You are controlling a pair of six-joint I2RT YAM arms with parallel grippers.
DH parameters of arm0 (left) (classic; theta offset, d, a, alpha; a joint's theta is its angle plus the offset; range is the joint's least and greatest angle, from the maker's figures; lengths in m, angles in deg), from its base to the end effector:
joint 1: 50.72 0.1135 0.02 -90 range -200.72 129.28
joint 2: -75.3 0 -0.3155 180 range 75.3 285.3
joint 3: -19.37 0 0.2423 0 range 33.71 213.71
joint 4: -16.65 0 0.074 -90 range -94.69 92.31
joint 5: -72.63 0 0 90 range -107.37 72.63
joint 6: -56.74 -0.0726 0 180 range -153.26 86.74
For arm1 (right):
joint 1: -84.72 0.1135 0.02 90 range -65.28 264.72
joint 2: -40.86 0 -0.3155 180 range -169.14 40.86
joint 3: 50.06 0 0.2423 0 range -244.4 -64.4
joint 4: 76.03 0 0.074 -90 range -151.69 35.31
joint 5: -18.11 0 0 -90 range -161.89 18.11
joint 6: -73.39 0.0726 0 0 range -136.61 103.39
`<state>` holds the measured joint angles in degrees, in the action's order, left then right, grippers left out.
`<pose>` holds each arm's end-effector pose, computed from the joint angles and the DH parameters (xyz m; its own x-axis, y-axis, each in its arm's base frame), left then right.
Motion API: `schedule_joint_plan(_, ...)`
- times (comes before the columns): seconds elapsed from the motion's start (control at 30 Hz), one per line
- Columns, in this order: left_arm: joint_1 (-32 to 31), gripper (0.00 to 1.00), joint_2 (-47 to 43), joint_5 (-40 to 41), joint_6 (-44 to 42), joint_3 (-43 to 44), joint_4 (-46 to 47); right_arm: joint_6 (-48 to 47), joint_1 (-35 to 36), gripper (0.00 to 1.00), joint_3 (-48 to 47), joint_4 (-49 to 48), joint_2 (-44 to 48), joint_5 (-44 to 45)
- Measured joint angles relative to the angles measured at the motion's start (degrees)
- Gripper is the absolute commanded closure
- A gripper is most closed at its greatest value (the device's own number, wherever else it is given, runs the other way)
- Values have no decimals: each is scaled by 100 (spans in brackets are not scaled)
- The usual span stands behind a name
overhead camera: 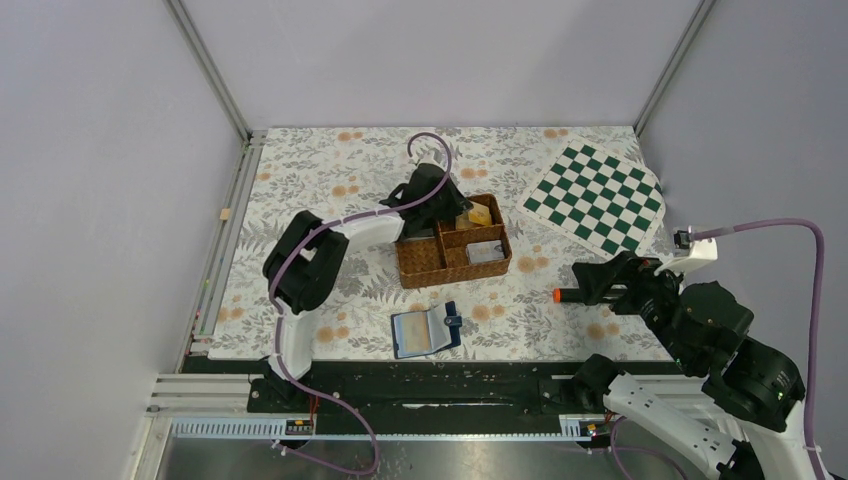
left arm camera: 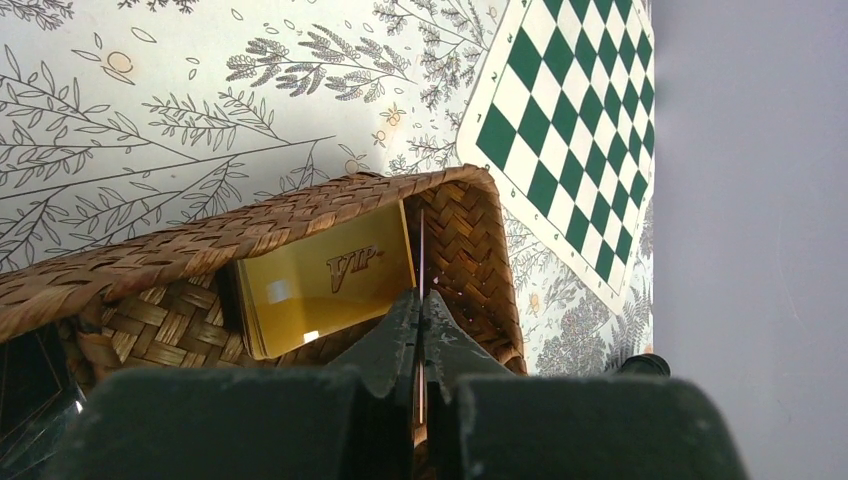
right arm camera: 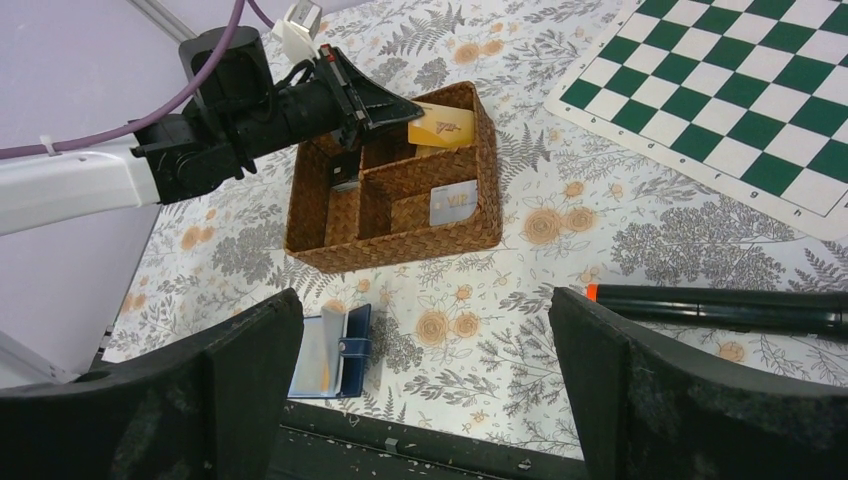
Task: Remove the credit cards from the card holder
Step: Place the credit card in the storage box.
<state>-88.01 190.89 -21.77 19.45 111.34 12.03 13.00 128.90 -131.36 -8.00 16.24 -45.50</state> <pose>0.4002 -0.3117 0.2317 -0.7514 -0.4248 -0.5049 0.0991 0.6838 -0.7229 0.0244 -0.0213 0.4200 -0.2767 0.3482 -0.8956 -0.2013 0.8903 0.4084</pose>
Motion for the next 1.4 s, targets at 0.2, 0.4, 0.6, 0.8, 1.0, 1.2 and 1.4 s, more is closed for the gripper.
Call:
schedule_joint_plan(0.2,0,100,210,0,0,190,-52,-68,0,0,-142,-17,-210,-4)
schedule_joint_plan(0.4,0,91,286,7,0,236,-66,-85,0,0,-146,-22,-238,-2)
schedule_joint_plan(0.6,2,70,330,55,-87,337,-170,-79,0,1,-149,-22,-238,-2)
schedule_joint_plan(0.8,2,61,323,127,-223,380,-393,-66,0,0,-149,-22,-245,-4)
schedule_joint_plan(1.0,15,52,94,203,-428,385,-741,72,0,0,-140,-26,-304,-72)
schedule_joint_plan(1.2,17,49,-546,284,-671,398,-1126,378,0,1,-4,-33,-321,-332)
schedule_joint_plan(1.4,17,50,-1158,302,-885,422,-1506,804,0,1,170,-33,-387,-557)
